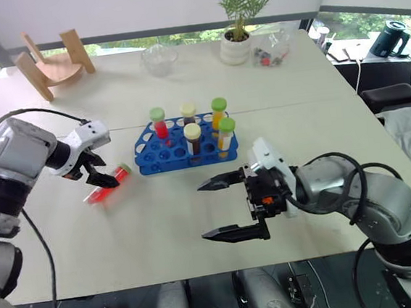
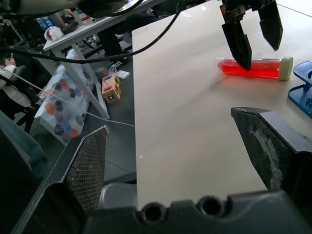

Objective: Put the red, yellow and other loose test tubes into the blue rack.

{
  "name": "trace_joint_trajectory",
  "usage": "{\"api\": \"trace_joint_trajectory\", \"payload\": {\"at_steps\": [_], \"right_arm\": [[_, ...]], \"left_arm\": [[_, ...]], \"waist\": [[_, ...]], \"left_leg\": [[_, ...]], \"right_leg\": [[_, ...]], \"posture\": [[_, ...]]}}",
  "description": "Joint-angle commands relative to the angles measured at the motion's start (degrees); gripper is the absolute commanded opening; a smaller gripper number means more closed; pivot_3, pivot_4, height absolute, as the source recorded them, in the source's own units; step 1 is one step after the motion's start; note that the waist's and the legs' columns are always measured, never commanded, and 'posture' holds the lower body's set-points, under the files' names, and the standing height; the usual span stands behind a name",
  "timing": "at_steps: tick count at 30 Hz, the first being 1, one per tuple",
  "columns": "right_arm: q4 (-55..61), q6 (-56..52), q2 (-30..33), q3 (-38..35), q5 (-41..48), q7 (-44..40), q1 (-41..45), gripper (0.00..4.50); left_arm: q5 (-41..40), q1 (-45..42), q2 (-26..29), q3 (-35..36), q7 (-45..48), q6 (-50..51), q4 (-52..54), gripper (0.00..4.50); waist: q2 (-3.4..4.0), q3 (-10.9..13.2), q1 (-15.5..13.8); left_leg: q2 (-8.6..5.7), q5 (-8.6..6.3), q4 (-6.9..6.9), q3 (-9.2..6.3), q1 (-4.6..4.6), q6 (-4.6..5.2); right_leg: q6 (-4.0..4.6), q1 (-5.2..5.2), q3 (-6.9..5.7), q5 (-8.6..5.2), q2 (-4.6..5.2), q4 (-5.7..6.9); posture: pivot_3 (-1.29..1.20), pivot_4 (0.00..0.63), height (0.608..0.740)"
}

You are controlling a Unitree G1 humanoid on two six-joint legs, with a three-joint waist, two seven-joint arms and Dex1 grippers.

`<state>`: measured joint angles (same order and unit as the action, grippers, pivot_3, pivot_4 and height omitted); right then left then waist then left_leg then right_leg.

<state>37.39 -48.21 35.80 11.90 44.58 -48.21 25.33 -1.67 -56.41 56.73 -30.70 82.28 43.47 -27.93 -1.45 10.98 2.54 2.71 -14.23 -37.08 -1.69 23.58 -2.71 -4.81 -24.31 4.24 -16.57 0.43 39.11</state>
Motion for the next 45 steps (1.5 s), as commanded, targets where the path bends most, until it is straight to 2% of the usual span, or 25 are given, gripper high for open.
{"api": "trace_joint_trajectory", "payload": {"at_steps": [1,5,6,8,14,15,17,19,21,24,27,29,31,37,41,45], "right_arm": [[2.9,1.9,-1.7,0.5,-1.5,2.7,-0.8,4.48],[2.3,2.3,-3.6,1.0,-2.7,5.0,-0.9,4.48],[1.5,2.9,-4.3,1.2,-3.5,5.5,-0.9,4.50],[-0.1,4.2,-5.4,1.8,-5.4,6.3,-1.0,4.50],[-2.1,8.1,-5.5,3.6,-10.2,5.9,-3.7,4.50],[-2.2,8.4,-5.3,3.8,-10.7,5.7,-4.1,4.50],[-2.1,9.0,-4.5,3.6,-11.8,5.2,-5.0,4.50],[-1.7,9.1,-2.8,2.0,-11.8,4.2,-6.5,4.50],[-1.8,8.5,-1.3,-0.3,-10.5,3.3,-7.7,4.50],[-2.7,7.4,0.1,-3.7,-8.5,2.5,-7.9,4.50],[-5.1,6.1,-0.1,-5.7,-7.9,3.3,-5.4,4.50],[-6.9,5.9,-0.4,-5.8,-8.4,3.2,-3.4,4.50],[-8.4,5.8,0.0,-5.6,-8.7,2.2,-1.7,4.50],[-12.9,5.7,2.7,-5.3,-9.6,-1.8,1.7,4.50],[-12.8,4.3,3.3,-5.7,-9.0,-2.5,2.1,4.50],[-12.2,3.5,2.9,-5.9,-8.8,-1.9,2.0,4.50]], "left_arm": [[4.3,-2.8,-1.6,-1.7,2.8,-3.6,-4.8,4.50],[7.6,-3.5,-4.5,-2.2,2.8,-6.5,-9.4,4.50],[8.4,-3.4,-5.7,-2.2,2.3,-7.6,-10.9,4.24],[9.6,-3.4,-7.8,-1.9,1.4,-8.8,-13.5,3.68],[11.2,-2.7,-9.5,-0.2,2.0,-10.2,-15.2,0.98],[10.9,-2.4,-8.9,0.9,1.8,-10.8,-15.1,0.86],[9.6,-2.3,-7.4,4.5,0.6,-10.6,-15.2,0.86],[3.5,-1.2,-5.5,13.9,-1.1,-12.2,-14.8,0.86],[-5.2,2.1,-4.7,26.6,-3.2,-16.1,-11.0,0.86],[-14.4,7.5,-6.0,39.8,-8.9,-9.3,1.6,0.86],[-25.4,14.1,-13.3,49.4,-18.1,2.1,21.7,0.86],[-29.3,19.1,-20.4,53.6,-25.6,1.8,31.4,0.86],[-31.2,23.5,-26.7,55.7,-31.2,0.1,36.2,0.86],[-28.0,29.7,-38.0,50.3,-39.6,-11.5,37.8,0.86],[-24.1,32.4,-41.5,46.0,-41.5,-20.2,34.4,0.86],[-20.6,33.3,-42.0,42.7,-41.8,-27.1,29.0,0.86]], "waist": [[0.00,0.0,0.0],[0.00,0.0,0.0],[-0.01,0.0,0.0],[0.00,0.0,-0.1],[0.01,0.0,-0.2],[0.01,0.0,-0.2],[0.01,0.0,-0.1],[-0.01,0.0,-0.1],[-0.03,0.0,-0.1],[-0.06,0.0,-0.1],[-0.04,0.0,-0.5],[-0.03,0.0,-0.7],[-0.06,0.0,-0.6],[-0.06,0.0,-0.3],[-0.03,0.0,-0.5],[-0.03,0.0,-0.5]], "left_leg": [[0.00,0.00,0.00,0.00,0.01,0.00],[-0.01,0.00,-0.03,0.01,0.02,0.01],[-0.01,0.00,-0.05,0.00,0.02,0.01],[-0.01,0.00,-0.06,0.00,0.00,0.01],[-0.04,0.00,-0.07,0.00,-0.02,0.01],[-0.03,0.00,-0.07,0.00,-0.03,0.01],[-0.03,0.00,-0.07,-0.01,-0.04,0.01],[-0.03,0.00,-0.08,-0.01,-0.04,0.01],[-0.01,0.00,-0.07,-0.03,-0.02,0.01],[0.02,0.00,-0.08,-0.07,0.02,0.01],[0.00,0.00,-0.13,-0.11,0.01,0.00],[-0.05,0.01,-0.21,-0.12,-0.11,-0.01],[-0.06,0.00,-0.26,-0.14,-0.32,-0.01],[-0.05,0.01,-0.25,-0.16,-0.45,-0.01],[-0.08,0.00,-0.20,-0.15,-0.44,-0.01],[-0.08,0.00,-0.18,-0.15,-0.43,-0.01]], "right_leg": [[-0.01,0.00,0.00,0.00,0.00,0.00],[-0.02,0.00,0.00,-0.01,0.04,0.00],[-0.02,0.00,0.00,-0.01,0.04,0.00],[-0.02,0.03,0.00,0.00,0.04,0.01],[-0.04,0.09,0.00,-0.01,0.07,0.02],[-0.04,0.09,0.00,-0.01,0.07,0.02],[-0.04,0.09,-0.01,-0.01,0.06,0.04],[-0.04,0.09,-0.01,-0.01,0.06,0.04],[-0.04,0.08,-0.03,-0.01,0.07,0.04],[-0.04,0.05,-0.09,-0.01,0.11,0.04],[-0.06,0.17,-0.11,0.00,0.18,0.04],[-0.11,0.39,-0.12,0.01,0.26,0.02],[-0.15,0.64,-0.12,0.03,0.22,-0.01],[-0.13,0.73,-0.10,0.04,0.14,-0.04],[-0.13,0.73,-0.10,0.04,0.15,-0.06],[-0.13,0.72,-0.10,0.04,0.15,-0.08]], "posture": [[0.00,0.150,0.740],[0.00,0.150,0.740],[0.00,0.150,0.740],[0.00,0.150,0.740],[0.00,0.150,0.740],[0.00,0.150,0.740],[0.00,0.150,0.740],[0.00,0.150,0.740],[0.00,0.150,0.740],[0.00,0.150,0.740],[0.00,0.150,0.740],[0.00,0.150,0.740],[0.00,0.150,0.740],[0.00,0.150,0.740],[0.00,0.150,0.740],[0.00,0.150,0.740]]}}
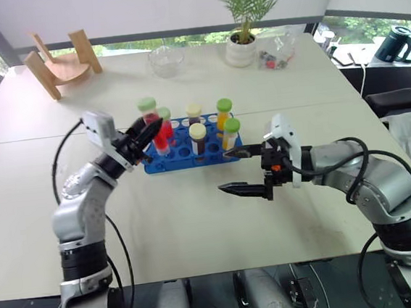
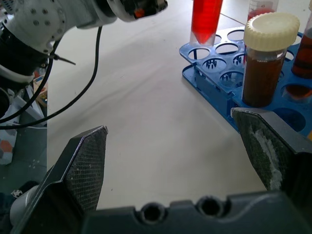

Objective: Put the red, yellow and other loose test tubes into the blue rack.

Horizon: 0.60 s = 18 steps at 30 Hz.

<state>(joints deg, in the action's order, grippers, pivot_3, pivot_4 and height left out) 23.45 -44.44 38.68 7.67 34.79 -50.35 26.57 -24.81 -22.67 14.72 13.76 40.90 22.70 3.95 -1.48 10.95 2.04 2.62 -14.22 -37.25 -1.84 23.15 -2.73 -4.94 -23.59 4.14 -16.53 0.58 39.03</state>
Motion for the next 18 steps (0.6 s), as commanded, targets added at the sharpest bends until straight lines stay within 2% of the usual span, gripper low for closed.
{"api": "trace_joint_trajectory", "payload": {"at_steps": [1,9,18], "right_arm": [[1.7,-0.4,-0.1,-1.6,0.9,0.4,0.7,4.50],[2.9,-0.7,-2.3,-1.2,0.7,3.6,-0.4,4.50],[4.3,-0.9,-4.2,-1.0,0.9,5.5,-1.8,4.50]], "left_arm": [[2.9,-0.7,-0.3,-2.2,-0.6,-7.6,-4.3,0.86],[4.9,-0.8,-0.2,-5.1,-1.9,-14.4,-8.9,0.86],[5.8,0.5,0.8,-7.1,-2.2,-15.7,-7.9,0.86]], "waist": [[0.00,0.0,0.0],[0.00,0.0,0.1],[0.00,0.0,0.1]], "left_leg": [[0.00,0.00,0.00,0.00,-0.01,0.00],[-0.01,0.00,0.02,0.01,-0.08,0.00],[-0.02,0.00,0.01,0.01,-0.08,0.00]], "right_leg": [[0.00,0.00,0.00,0.00,0.00,0.00],[0.00,0.07,0.01,0.00,-0.01,-0.01],[-0.01,0.09,0.00,0.00,0.00,-0.02]], "posture": [[0.00,0.150,0.740],[0.00,0.150,0.740],[0.00,0.150,0.740]]}}
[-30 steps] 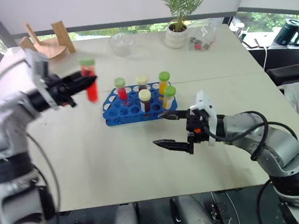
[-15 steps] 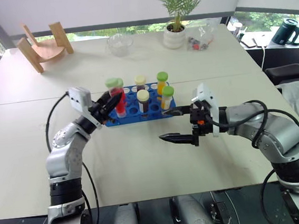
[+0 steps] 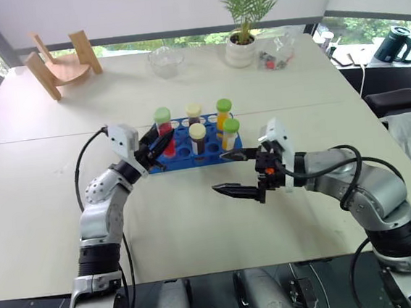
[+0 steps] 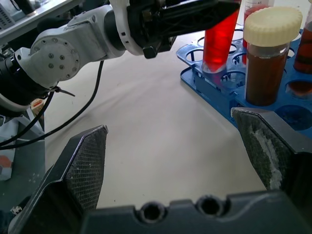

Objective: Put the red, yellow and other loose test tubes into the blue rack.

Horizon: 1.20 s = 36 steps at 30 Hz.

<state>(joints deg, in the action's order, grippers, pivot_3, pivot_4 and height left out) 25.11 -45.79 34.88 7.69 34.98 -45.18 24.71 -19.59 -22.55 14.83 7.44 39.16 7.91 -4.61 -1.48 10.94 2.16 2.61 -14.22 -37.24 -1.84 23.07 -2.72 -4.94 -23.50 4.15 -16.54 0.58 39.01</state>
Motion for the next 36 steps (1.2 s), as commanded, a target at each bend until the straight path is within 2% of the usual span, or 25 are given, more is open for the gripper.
{"api": "trace_joint_trajectory", "payload": {"at_steps": [1,5,10,12,17,22,27,31,36], "right_arm": [[2.5,0.5,-0.5,-1.0,0.7,0.3,0.0,4.50],[2.2,1.0,-0.9,-0.7,0.5,0.5,0.0,4.50],[1.8,1.3,-1.1,-0.3,0.1,0.1,-0.1,4.50],[1.7,1.6,-1.1,0.1,-0.2,-0.2,-0.5,4.50],[1.7,2.0,-1.0,1.3,-0.7,-1.0,-2.0,4.50],[1.4,1.4,2.7,1.2,-1.0,-4.1,-5.1,4.50],[-2.4,4.8,4.4,2.0,-3.8,-5.7,-10.2,4.50],[-3.7,5.7,3.8,1.3,-4.5,-5.7,-11.9,4.50],[-4.4,6.5,2.1,1.9,-5.3,-4.8,-12.1,4.50]], "left_arm": [[0.4,0.4,0.6,-0.7,-0.6,-0.7,0.7,0.86],[-0.4,0.9,1.0,-1.1,0.8,0.0,1.2,0.86],[-1.6,1.8,2.3,-1.0,1.2,2.6,4.4,3.24],[-1.6,2.3,4.6,-0.4,0.9,5.0,5.6,4.19],[-5.1,5.4,10.6,1.3,3.2,10.7,10.6,4.19],[-12.3,15.3,22.1,3.8,10.7,22.4,20.4,4.19],[-13.7,24.5,29.9,5.4,15.5,25.9,22.6,4.19],[-14.6,29.8,32.1,6.0,16.9,27.2,26.2,4.19],[-13.2,31.6,31.2,4.5,15.3,26.2,27.7,4.19]], "waist": [[0.00,0.0,0.0],[0.00,0.0,0.0],[0.00,0.0,0.1],[0.00,0.0,0.1],[0.01,0.0,0.3],[0.02,0.0,0.4],[0.09,0.1,0.2],[0.10,0.1,0.3],[0.09,0.1,0.2]], "left_leg": [[0.00,0.00,0.01,-0.01,0.00,0.00],[0.00,0.00,0.01,-0.01,0.00,0.00],[0.00,0.00,0.03,-0.01,0.00,0.00],[0.01,0.00,0.04,-0.02,0.02,0.00],[0.02,0.00,0.10,0.00,0.01,0.00],[0.07,-0.01,0.20,0.02,0.01,0.00],[0.09,-0.01,0.21,0.03,0.04,0.00],[0.11,-0.01,0.21,0.13,0.09,0.00],[0.11,-0.02,0.22,0.14,0.11,0.00]], "right_leg": [[0.00,0.00,-0.01,0.00,0.00,0.00],[0.00,0.00,-0.01,0.00,0.00,-0.01],[0.00,0.00,-0.01,0.00,0.00,-0.02],[0.00,-0.02,-0.01,-0.01,0.00,-0.03],[0.01,-0.03,-0.01,-0.01,0.00,-0.06],[0.04,-0.07,0.00,-0.03,-0.02,-0.11],[0.26,-0.09,-0.01,-0.16,-0.01,-0.25],[0.35,-0.03,0.03,-0.16,0.04,-0.60],[0.35,0.00,0.05,-0.15,0.06,-0.70]], "posture": [[0.00,0.150,0.740],[0.00,0.150,0.740],[0.00,0.150,0.740],[0.00,0.150,0.740],[0.00,0.150,0.740],[0.00,0.150,0.740],[0.00,0.150,0.740],[0.00,0.150,0.740],[0.00,0.150,0.740]]}}
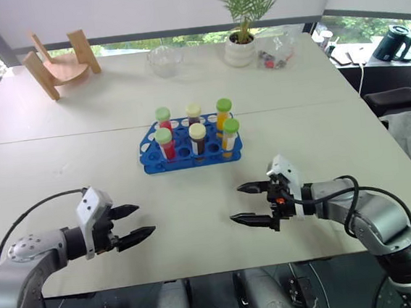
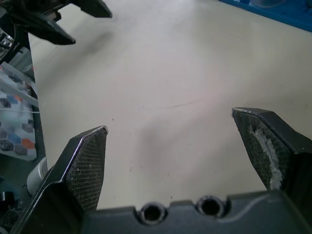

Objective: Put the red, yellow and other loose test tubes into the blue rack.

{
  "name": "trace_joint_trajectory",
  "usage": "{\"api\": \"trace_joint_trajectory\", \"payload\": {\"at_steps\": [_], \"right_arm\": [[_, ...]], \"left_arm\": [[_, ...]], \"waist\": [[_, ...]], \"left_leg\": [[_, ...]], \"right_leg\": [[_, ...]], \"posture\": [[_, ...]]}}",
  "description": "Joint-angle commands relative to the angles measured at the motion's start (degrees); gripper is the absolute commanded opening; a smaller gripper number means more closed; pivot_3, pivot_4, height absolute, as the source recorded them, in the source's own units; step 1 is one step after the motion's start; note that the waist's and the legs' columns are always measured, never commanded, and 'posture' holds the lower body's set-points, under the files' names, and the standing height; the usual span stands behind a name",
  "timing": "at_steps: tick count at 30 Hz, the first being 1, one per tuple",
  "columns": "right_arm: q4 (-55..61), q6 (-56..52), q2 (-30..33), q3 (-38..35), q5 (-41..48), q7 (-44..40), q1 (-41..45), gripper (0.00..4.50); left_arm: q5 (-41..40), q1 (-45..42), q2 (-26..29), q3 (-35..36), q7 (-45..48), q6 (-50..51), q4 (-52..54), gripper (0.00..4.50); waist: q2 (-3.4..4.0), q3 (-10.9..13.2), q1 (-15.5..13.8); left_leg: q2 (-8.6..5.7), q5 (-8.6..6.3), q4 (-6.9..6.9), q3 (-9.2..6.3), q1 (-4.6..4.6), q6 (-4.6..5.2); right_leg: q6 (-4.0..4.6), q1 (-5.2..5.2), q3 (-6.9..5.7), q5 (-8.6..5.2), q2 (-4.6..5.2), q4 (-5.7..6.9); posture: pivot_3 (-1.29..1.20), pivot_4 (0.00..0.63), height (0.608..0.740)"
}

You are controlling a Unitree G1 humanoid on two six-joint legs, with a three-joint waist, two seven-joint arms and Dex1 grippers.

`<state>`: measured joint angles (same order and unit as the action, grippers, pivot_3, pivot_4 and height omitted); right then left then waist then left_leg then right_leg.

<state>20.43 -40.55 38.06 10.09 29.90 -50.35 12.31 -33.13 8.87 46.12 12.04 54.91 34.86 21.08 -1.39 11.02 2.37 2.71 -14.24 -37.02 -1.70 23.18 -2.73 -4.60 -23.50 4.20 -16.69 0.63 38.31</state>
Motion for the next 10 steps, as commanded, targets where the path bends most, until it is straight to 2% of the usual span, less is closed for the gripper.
{"api": "trace_joint_trajectory", "payload": {"at_steps": [1,10], "right_arm": [[0.2,1.2,-1.4,-0.4,-0.3,0.5,0.4,4.50],[-0.5,1.9,-3.7,0.2,-1.4,0.7,1.4,4.50]], "left_arm": [[0.4,0.2,-0.1,-0.3,-0.5,-0.7,2.0,4.19],[-2.4,0.1,-1.7,0.5,-1.2,1.2,2.2,4.19]], "waist": [[0.00,0.0,0.0],[0.00,0.0,0.1]], "left_leg": [[0.00,0.00,0.02,0.00,0.00,0.00],[0.00,0.00,0.04,0.00,0.02,0.00]], "right_leg": [[0.00,0.00,0.00,0.00,-0.01,0.00],[-0.01,-0.02,0.00,0.00,-0.03,-0.02]], "posture": [[0.00,0.150,0.740],[0.00,0.150,0.740]]}}
